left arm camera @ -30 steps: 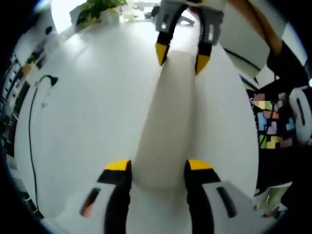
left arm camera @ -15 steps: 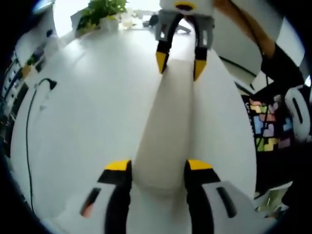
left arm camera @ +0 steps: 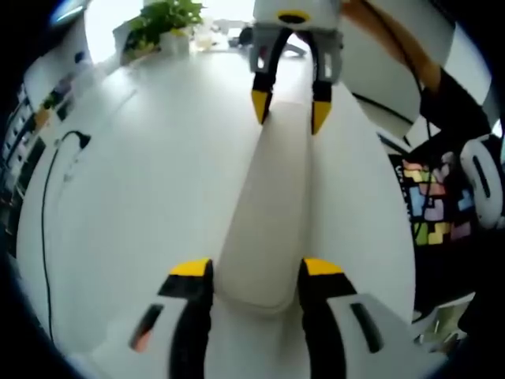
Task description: Arrange the utensils inside the cutlery case until each visible utensil rests in its matching compartment.
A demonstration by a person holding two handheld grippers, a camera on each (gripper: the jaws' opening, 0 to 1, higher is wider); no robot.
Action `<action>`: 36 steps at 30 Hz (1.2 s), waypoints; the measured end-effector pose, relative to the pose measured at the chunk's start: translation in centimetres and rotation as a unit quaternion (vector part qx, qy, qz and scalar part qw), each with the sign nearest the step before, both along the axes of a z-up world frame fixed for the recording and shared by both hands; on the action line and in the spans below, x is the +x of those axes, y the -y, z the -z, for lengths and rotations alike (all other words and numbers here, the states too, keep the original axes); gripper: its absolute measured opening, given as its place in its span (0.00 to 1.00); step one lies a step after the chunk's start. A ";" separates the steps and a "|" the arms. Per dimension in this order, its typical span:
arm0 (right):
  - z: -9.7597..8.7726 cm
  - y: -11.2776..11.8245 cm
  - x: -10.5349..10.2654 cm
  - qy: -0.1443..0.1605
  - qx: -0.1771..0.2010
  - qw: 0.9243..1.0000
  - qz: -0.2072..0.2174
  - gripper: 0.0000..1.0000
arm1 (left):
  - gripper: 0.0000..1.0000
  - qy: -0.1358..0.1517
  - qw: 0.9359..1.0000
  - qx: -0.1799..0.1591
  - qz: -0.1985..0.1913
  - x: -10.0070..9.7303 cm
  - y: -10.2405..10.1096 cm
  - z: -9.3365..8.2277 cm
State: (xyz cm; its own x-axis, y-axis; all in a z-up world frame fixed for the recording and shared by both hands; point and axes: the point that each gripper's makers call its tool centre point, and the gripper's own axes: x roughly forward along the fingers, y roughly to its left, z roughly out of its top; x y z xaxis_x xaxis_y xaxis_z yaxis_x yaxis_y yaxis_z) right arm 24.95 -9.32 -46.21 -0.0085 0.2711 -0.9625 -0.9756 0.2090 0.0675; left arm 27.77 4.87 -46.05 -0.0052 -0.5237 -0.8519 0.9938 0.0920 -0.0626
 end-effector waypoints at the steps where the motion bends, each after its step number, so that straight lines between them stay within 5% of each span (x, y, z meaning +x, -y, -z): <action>1: 0.0 0.0 -0.1 0.004 -0.013 1.000 0.000 0.41 | 0.46 -0.004 1.000 -0.002 -0.003 0.1 -0.1 0.1; 5: 0.3 0.0 0.0 0.024 -0.050 0.998 -0.001 0.41 | 0.46 -0.039 0.999 -0.010 -0.032 -0.1 -0.3 0.7; 15: -0.3 -0.9 1.2 0.053 -0.036 0.998 -0.002 0.41 | 0.46 -0.068 0.995 -0.058 -0.040 0.1 -0.3 0.3; 27: -1.1 -4.6 1.4 0.076 -0.023 0.996 -0.034 0.38 | 0.47 -0.049 0.997 -0.052 -0.028 -0.4 -0.1 0.5; 32: -2.4 -8.3 1.6 0.087 0.037 0.995 -0.040 0.33 | 0.47 -0.037 0.998 -0.048 -0.026 -0.4 -0.2 0.6; 36: -2.0 -9.9 1.8 0.097 0.045 0.993 -0.052 0.33 | 0.47 -0.032 0.997 -0.059 -0.028 -0.3 -0.2 0.5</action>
State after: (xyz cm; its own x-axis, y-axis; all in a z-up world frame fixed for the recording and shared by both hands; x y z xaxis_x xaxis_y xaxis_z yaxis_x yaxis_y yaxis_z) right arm 26.78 0.54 -44.24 0.1420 0.3628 -0.9210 -0.9880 0.1084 -0.1096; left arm 27.45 5.07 -46.58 -0.0260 -0.6209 -0.7834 0.9809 0.1351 -0.1396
